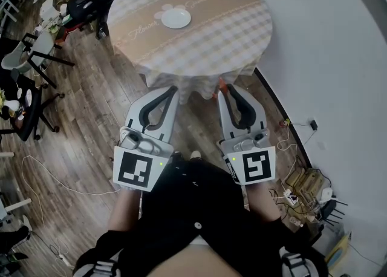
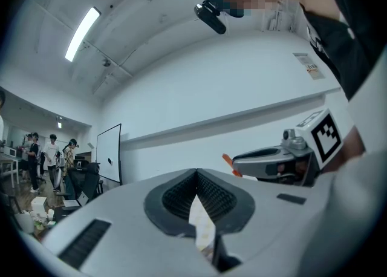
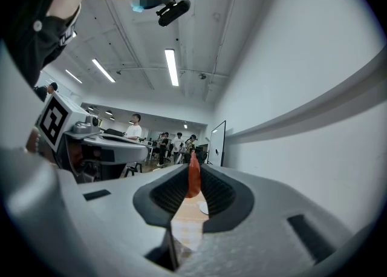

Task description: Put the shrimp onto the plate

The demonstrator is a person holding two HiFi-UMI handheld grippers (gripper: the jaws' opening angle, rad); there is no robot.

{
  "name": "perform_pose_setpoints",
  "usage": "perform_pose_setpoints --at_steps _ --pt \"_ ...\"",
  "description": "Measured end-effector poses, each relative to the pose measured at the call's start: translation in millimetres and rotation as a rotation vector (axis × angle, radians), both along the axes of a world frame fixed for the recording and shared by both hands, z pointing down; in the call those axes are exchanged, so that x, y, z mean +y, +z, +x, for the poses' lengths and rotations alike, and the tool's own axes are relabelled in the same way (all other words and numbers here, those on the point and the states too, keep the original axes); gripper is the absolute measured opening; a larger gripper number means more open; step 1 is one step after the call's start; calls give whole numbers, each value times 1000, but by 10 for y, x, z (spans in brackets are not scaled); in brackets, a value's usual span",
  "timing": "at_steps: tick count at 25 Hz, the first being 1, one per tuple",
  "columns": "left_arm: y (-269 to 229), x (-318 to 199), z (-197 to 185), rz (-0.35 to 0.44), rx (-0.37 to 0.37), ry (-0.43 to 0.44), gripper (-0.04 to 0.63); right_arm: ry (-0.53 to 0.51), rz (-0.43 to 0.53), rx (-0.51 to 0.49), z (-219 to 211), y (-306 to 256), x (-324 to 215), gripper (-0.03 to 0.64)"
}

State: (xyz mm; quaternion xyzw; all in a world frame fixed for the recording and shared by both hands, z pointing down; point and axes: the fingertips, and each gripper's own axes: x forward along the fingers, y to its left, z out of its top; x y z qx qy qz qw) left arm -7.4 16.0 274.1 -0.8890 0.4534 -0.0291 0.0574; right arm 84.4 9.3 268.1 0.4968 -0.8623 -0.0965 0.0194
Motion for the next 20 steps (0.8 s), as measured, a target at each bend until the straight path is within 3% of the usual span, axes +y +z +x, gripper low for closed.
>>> perform_pose_setpoints --at_steps 20 --pt "-47 -4 -300 12 8 4 3 -4 14 9 -330 -54 1 49"
